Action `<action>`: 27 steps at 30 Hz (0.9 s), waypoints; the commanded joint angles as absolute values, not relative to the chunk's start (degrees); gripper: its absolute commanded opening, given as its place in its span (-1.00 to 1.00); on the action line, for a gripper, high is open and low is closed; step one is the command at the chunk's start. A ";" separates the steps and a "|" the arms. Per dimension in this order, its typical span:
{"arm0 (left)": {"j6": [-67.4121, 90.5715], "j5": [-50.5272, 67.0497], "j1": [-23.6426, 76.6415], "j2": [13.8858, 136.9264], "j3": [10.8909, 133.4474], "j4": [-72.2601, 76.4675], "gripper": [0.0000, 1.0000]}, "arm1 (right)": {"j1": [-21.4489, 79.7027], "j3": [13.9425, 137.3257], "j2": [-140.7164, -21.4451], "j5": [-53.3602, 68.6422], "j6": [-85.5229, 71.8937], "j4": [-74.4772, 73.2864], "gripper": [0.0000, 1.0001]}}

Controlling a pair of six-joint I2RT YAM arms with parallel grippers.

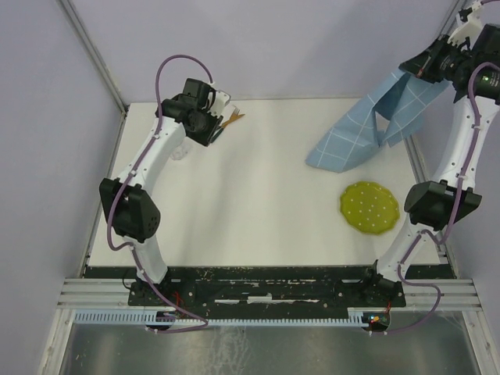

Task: Set the dinner table for one person
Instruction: Flatten out the napkin at the center of the board.

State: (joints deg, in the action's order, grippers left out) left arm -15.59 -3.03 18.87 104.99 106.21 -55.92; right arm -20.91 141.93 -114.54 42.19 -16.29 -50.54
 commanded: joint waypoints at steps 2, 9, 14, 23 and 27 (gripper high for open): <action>-18.43 -2.50 19.50 105.14 109.53 -55.28 -0.21 | -21.00 142.79 -107.90 47.05 -23.91 -36.58 -0.96; -19.22 -2.04 20.92 106.79 114.28 -54.08 -0.19 | -20.52 138.48 -106.79 53.45 -34.20 -26.38 -0.96; -22.04 -6.18 28.08 108.08 116.48 -46.72 -0.05 | -20.06 132.92 -104.28 54.62 -33.22 -25.12 -0.96; -17.20 -8.99 38.67 117.30 126.23 -29.21 0.57 | -19.55 133.88 -104.23 56.65 -23.58 -36.21 -0.96; -16.04 -8.67 41.58 120.79 127.80 -22.92 0.59 | -19.52 129.23 -102.88 55.98 -19.53 -40.03 -0.96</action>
